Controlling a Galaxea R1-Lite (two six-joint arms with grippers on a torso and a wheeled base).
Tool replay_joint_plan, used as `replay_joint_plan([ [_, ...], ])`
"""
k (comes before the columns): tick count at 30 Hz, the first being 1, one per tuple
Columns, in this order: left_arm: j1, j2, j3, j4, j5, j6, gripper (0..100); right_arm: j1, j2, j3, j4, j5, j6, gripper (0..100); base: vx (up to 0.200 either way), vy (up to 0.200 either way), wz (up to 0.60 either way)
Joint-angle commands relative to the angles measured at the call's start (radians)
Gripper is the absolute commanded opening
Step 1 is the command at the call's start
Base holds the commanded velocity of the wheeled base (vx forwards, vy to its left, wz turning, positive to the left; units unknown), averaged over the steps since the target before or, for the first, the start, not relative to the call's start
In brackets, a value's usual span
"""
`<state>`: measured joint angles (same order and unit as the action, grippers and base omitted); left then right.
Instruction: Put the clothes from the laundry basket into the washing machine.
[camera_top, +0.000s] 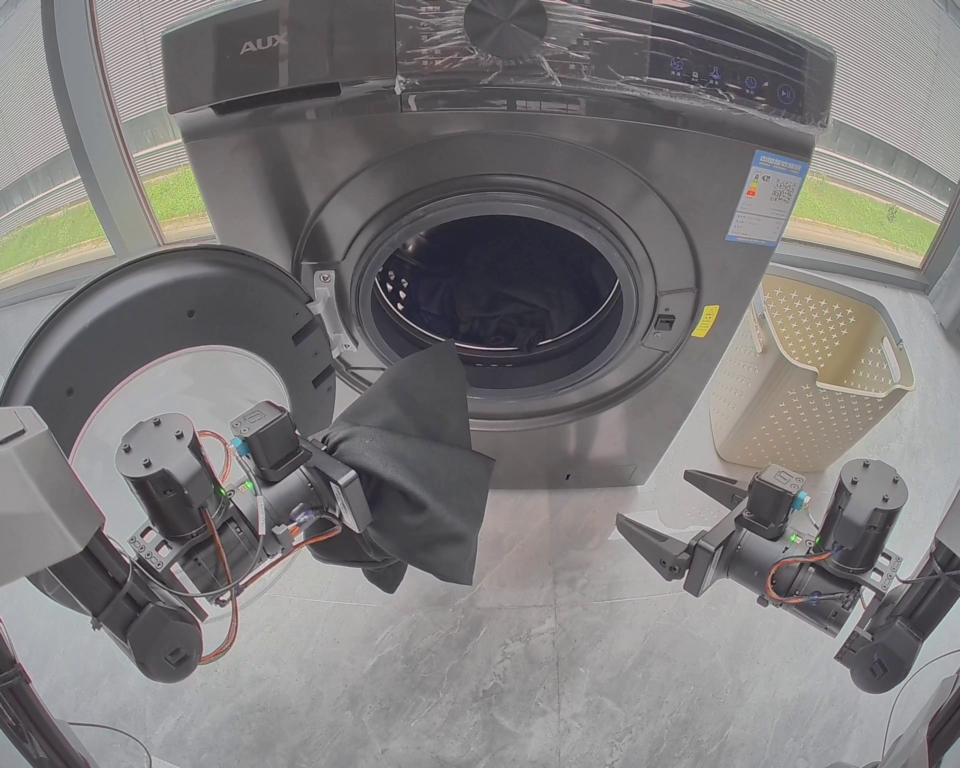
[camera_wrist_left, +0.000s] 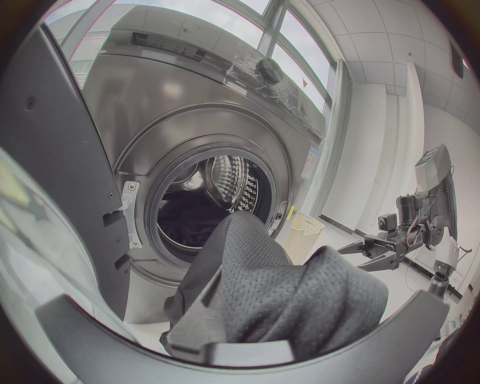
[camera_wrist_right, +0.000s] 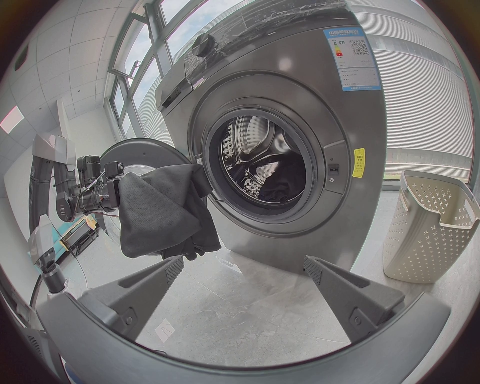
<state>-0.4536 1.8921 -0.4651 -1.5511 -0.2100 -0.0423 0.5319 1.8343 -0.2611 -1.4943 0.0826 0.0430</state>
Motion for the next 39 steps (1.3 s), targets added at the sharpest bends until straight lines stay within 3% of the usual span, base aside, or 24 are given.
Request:
replay_joint_plan([
  [1, -0.004, 0.012, 0.003, -0.001, 0.0, 0.001, 0, 0.002, 0.003, 0.002, 0.0, 0.0, 0.0, 100, 0.0, 0.0, 0.0],
  [8, -0.005, 0.013, 0.005, -0.001, 0.0, -0.001, 0, 0.002, 0.014, 0.002, 0.0, 0.0, 0.0, 100, 0.0, 0.0, 0.0],
  [15, -0.02, 0.015, 0.01, -0.001, 0.0, 0.002, 0, 0.002, 0.043, 0.002, -0.024, -0.001, -0.003, 100, 0.171, 0.0, 0.0],
  [23, -0.036, 0.022, 0.011, -0.001, 0.001, 0.018, 0, 0.005, 0.043, 0.002, -0.026, -0.001, -0.003, 100, 0.0, 0.0, 0.0],
  [35, -0.039, 0.028, 0.013, 0.0, 0.004, 0.016, 0, 0.022, 0.042, 0.003, -0.026, -0.003, -0.002, 100, 0.2, 0.0, 0.0],
  [39, -0.053, 0.039, 0.019, -0.001, 0.003, 0.018, 0, 0.03, 0.043, 0.011, -0.026, -0.003, -0.002, 100, 0.0, 0.0, 0.0],
])
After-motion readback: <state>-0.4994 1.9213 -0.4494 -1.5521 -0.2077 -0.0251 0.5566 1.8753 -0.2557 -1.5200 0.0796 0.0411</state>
